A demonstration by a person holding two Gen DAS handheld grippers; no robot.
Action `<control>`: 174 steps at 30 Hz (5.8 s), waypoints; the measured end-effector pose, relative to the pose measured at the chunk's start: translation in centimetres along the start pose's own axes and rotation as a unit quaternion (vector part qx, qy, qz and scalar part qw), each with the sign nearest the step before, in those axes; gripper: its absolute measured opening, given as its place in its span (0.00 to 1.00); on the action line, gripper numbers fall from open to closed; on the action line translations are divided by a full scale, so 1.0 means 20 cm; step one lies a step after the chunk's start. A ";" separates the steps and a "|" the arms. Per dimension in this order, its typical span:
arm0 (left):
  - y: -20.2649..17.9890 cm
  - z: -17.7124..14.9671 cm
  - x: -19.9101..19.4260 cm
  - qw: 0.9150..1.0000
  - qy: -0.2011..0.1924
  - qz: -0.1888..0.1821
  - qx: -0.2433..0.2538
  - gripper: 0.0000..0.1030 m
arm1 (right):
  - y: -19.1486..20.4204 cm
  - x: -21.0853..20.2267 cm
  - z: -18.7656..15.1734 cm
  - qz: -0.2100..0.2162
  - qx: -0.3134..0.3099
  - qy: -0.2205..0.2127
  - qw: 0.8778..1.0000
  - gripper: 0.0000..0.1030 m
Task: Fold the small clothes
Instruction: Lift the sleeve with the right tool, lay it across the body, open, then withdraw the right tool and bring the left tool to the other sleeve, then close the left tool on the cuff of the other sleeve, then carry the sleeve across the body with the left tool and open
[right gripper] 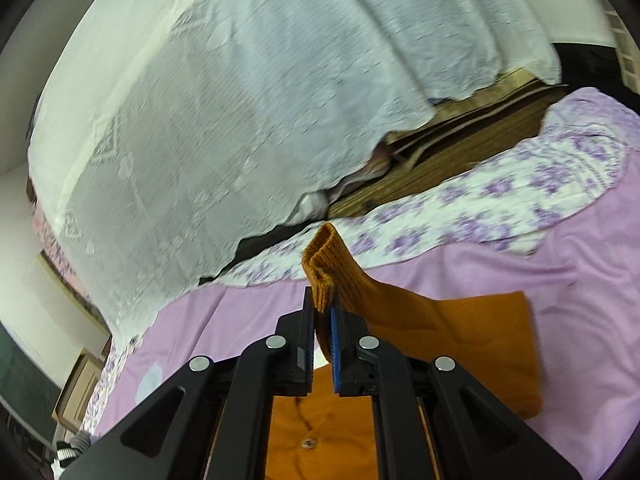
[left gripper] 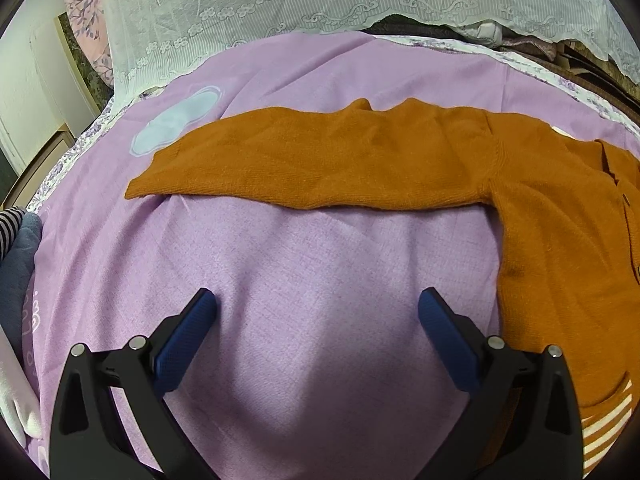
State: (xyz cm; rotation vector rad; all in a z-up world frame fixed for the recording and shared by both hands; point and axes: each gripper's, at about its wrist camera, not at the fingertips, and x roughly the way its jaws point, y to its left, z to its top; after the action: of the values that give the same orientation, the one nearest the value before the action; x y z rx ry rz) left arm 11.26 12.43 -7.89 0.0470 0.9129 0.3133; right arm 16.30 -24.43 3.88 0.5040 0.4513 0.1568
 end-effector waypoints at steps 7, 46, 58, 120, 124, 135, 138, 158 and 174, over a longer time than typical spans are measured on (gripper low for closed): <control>0.00 0.00 0.00 1.000 0.000 0.000 0.000 0.96 | 0.21 0.16 -0.14 0.028 -0.026 0.039 0.999 0.07; 0.04 0.08 -0.15 0.992 -0.014 -0.119 -0.042 0.96 | 0.26 0.21 -0.45 0.033 -0.137 0.148 0.979 0.34; -0.45 0.47 -0.05 0.956 0.087 -0.278 -0.033 0.96 | -0.39 0.03 -0.21 -0.039 -0.027 0.083 0.995 0.39; 0.72 0.27 0.18 0.945 0.037 -0.174 -0.273 0.96 | -0.73 -0.07 -0.31 -0.084 0.082 0.034 0.993 0.66; 0.76 0.30 0.27 0.923 0.031 -0.213 -0.318 0.96 | -0.76 -0.05 -0.31 -0.080 0.097 0.044 0.991 0.66; 0.83 0.28 0.36 0.907 0.009 -0.226 -0.355 0.46 | -0.74 -0.03 -0.32 -0.078 0.086 0.055 0.992 0.66; 0.85 0.28 0.37 0.909 0.014 -0.213 -0.357 0.27 | -0.74 -0.03 -0.32 -0.079 0.086 0.055 0.992 0.66; 0.31 0.51 -0.08 0.964 -0.038 -0.200 -0.173 0.09 | -0.73 0.01 -0.32 -0.086 0.076 0.076 0.991 0.73; -0.15 0.58 -0.25 0.981 -0.057 -0.169 -0.075 0.18 | -0.72 0.03 -0.31 -0.087 0.071 0.081 0.990 0.78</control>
State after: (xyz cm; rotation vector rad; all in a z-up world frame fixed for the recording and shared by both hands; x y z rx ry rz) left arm 18.18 9.27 2.48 -0.2263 0.7658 0.0609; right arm 14.58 -34.08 -8.43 0.5908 0.6671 -0.0036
